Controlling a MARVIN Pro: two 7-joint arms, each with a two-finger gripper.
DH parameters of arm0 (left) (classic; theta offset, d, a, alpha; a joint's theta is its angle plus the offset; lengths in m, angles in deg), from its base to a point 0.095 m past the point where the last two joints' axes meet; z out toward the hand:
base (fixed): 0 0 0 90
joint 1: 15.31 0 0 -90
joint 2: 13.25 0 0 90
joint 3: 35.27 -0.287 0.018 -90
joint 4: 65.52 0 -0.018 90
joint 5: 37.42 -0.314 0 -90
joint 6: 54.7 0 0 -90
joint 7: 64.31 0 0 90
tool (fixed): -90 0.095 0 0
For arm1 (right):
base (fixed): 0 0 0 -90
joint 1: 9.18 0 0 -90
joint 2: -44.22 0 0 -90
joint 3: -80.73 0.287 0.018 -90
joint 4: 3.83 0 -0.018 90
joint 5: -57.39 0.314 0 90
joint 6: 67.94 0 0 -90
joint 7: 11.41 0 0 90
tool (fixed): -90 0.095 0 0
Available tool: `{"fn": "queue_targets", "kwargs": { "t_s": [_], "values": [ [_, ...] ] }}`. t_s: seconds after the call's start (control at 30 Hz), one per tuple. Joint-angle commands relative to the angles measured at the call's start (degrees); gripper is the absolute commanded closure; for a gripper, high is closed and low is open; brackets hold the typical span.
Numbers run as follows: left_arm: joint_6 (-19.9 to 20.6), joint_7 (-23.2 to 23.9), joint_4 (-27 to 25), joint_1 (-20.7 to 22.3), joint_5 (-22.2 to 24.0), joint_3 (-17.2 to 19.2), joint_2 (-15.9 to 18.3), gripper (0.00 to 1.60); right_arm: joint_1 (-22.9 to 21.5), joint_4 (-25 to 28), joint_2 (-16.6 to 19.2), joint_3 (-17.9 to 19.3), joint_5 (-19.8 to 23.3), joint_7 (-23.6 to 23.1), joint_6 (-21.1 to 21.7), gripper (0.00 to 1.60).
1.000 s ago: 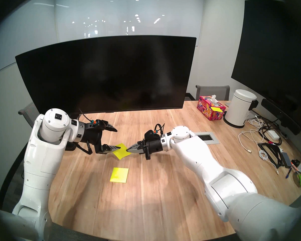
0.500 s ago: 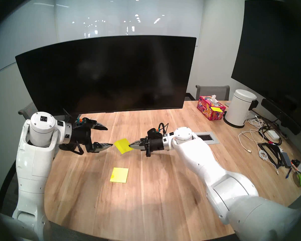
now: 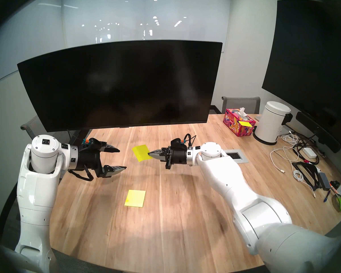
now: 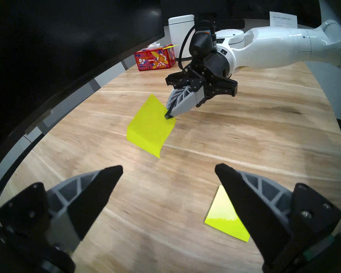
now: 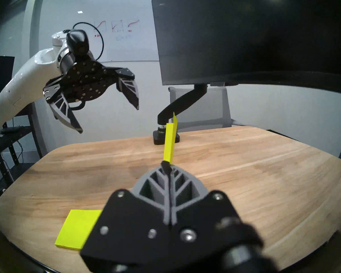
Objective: Peel one sticky note off the pad and stick it onto the monitor, then press it flat
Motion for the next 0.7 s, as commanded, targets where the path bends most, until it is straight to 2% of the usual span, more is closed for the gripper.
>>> {"fn": "queue_targets", "kwargs": {
  "t_s": [0.0, 0.67],
  "values": [
    [0.0, 2.0, -0.9, -1.4, 2.5, 0.9, -0.7, 0.0, -0.7, 0.2, -0.8, 2.4, 2.7, -0.2, -0.5, 1.6],
    [-0.9, -0.2, -1.9, -6.6, 6.5, 1.2, -4.3, 0.0, -1.1, -3.1, -2.3, 9.2, 7.5, -1.4, -3.0, 1.6]
  ]
}}
